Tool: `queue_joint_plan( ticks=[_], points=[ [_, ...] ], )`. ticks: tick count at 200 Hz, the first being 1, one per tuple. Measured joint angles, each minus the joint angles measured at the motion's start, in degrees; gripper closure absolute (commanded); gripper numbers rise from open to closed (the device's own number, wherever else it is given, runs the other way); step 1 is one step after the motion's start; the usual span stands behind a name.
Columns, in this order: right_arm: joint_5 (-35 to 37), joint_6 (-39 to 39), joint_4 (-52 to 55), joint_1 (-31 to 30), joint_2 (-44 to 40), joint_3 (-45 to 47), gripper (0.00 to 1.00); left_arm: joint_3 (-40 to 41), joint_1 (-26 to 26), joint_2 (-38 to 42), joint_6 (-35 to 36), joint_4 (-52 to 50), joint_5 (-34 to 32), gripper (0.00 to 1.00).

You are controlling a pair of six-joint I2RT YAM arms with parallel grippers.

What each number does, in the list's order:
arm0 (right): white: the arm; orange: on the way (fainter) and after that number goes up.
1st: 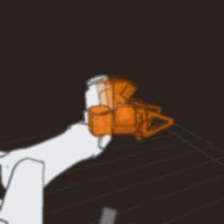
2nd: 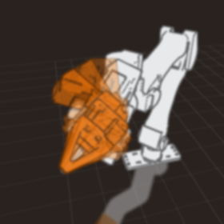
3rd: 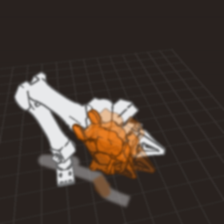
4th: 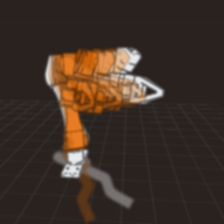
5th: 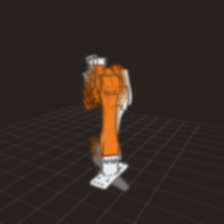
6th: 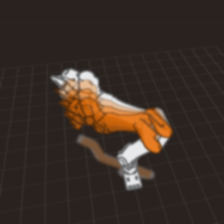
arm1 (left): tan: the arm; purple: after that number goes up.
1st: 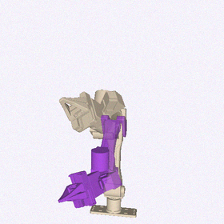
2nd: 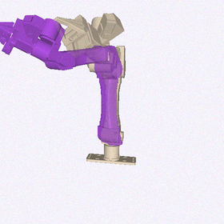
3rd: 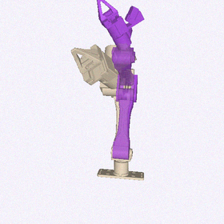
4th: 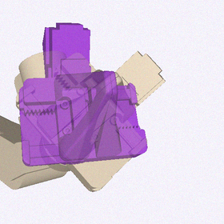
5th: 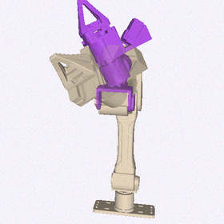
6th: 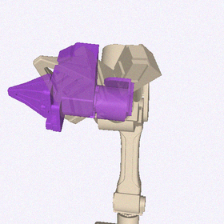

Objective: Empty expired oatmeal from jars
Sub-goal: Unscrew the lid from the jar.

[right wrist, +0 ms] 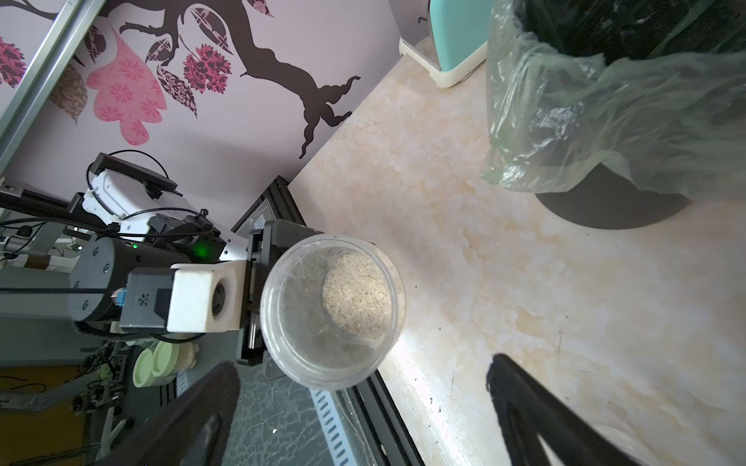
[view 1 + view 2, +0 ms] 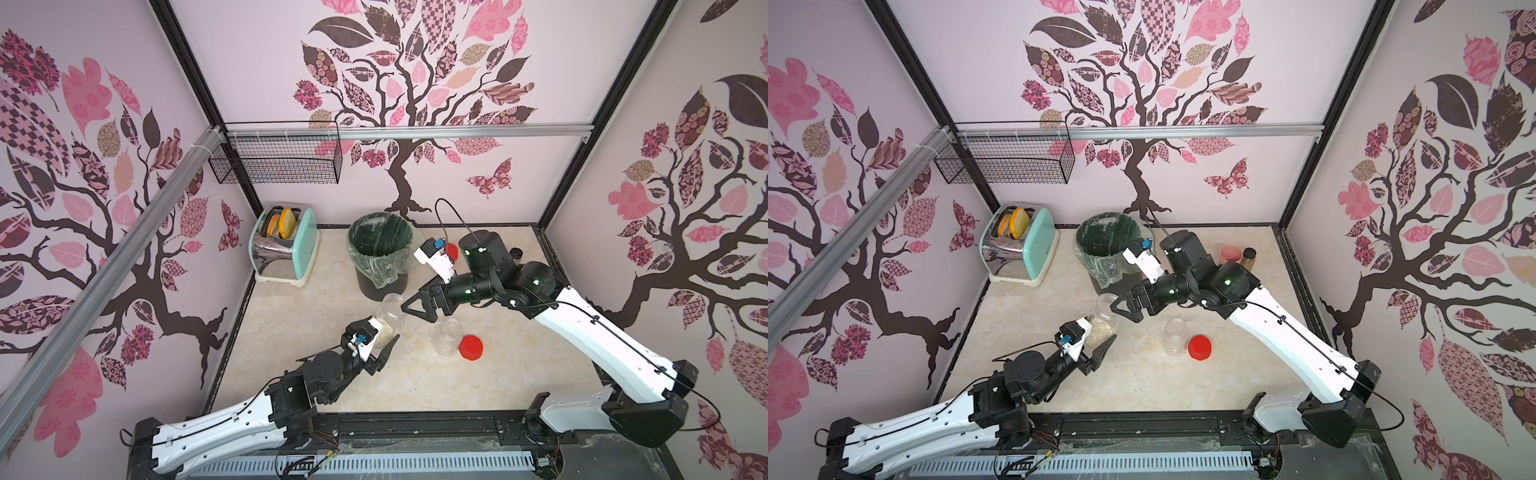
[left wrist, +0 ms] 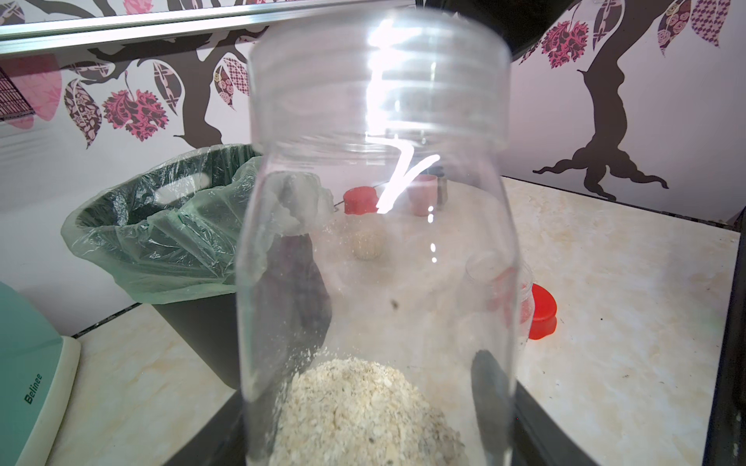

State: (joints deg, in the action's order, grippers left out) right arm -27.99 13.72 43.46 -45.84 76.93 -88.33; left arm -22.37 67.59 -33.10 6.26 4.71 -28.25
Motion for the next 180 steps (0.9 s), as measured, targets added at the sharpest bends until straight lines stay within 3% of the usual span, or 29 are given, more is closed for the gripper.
queue_joint_plan(
  ticks=[73,146,180],
  points=[
    [3.0,1.6,0.1,-4.7,5.9,-2.0,0.03,0.0,0.0,0.5,0.0,0.0,0.0,0.59],
    [3.4,1.3,0.0,-4.7,8.1,-6.6,0.22,0.0,-0.1,1.2,-0.2,-0.3,0.1,0.59],
    [2.6,0.0,0.4,-5.1,8.9,-7.0,0.19,0.0,-0.1,1.8,-0.3,-0.7,0.1,0.60]
  ],
)
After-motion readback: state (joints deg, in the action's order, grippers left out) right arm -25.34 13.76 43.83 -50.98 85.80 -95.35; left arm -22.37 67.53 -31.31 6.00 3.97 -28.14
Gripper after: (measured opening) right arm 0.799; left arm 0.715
